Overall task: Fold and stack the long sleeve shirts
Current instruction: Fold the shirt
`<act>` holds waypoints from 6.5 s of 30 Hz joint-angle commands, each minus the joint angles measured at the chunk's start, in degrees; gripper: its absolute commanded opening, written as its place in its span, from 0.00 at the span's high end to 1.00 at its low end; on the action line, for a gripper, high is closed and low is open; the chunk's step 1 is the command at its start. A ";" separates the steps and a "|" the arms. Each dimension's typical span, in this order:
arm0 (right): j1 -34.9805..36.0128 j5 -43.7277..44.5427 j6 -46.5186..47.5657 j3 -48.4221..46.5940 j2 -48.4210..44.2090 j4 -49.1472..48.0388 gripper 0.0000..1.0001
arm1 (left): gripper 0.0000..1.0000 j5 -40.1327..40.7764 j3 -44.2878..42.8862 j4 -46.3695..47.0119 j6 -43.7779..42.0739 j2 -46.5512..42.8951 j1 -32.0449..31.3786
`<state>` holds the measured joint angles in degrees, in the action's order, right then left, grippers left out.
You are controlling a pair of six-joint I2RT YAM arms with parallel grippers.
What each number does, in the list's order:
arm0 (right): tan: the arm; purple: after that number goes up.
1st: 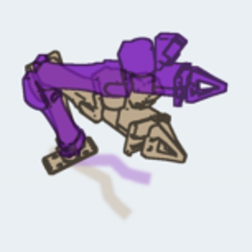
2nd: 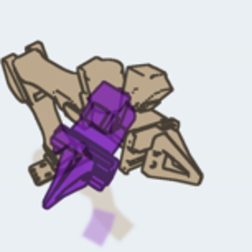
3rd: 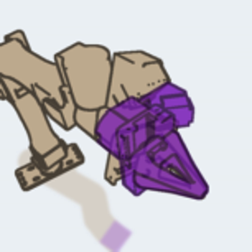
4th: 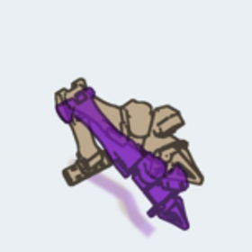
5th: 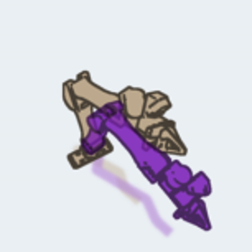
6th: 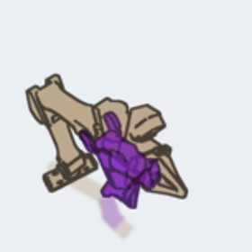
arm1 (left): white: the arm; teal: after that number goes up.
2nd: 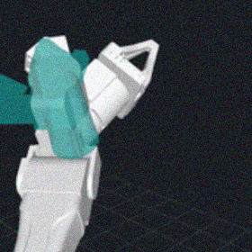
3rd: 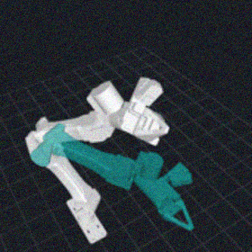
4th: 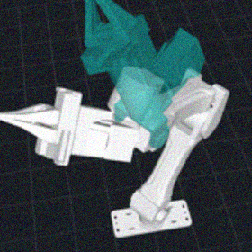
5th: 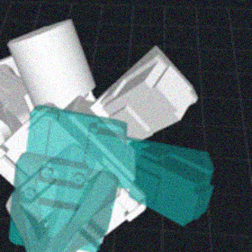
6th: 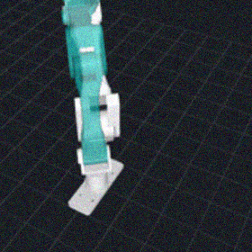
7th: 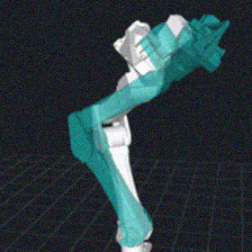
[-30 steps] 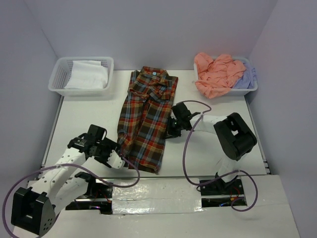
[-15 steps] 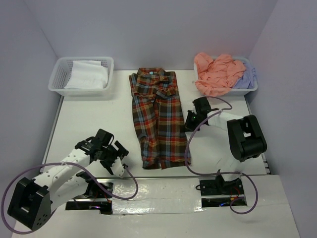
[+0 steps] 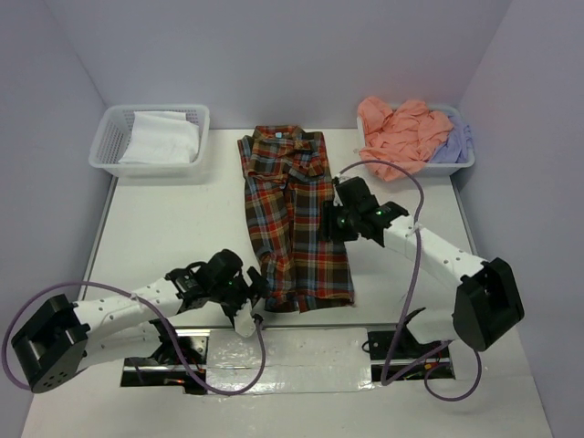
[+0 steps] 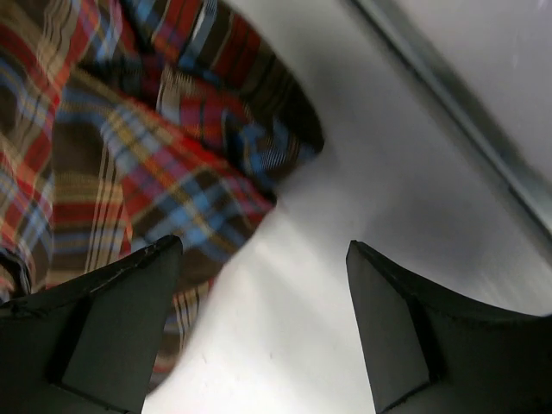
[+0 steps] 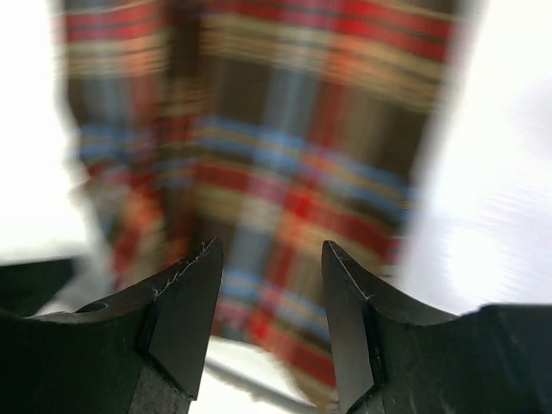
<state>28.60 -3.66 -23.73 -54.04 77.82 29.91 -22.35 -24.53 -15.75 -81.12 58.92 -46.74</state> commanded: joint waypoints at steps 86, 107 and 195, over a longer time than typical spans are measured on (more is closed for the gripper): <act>22.47 -15.33 -15.92 19.50 2.59 -22.27 1.00 | 0.31 26.74 -51.93 2.56 60.48 57.28 22.13; 13.79 -11.45 -11.78 12.47 -7.15 -11.72 0.57 | 0.19 -9.61 -48.42 -21.64 31.85 32.94 22.13; 9.98 -8.92 -8.53 -8.54 23.96 -20.42 1.00 | 0.56 6.44 -6.76 1.95 24.96 8.41 -14.61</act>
<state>39.35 -15.42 -30.02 -64.25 102.59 11.38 -15.51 -29.78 -14.79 -55.53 66.94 -61.08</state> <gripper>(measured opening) 0.018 0.438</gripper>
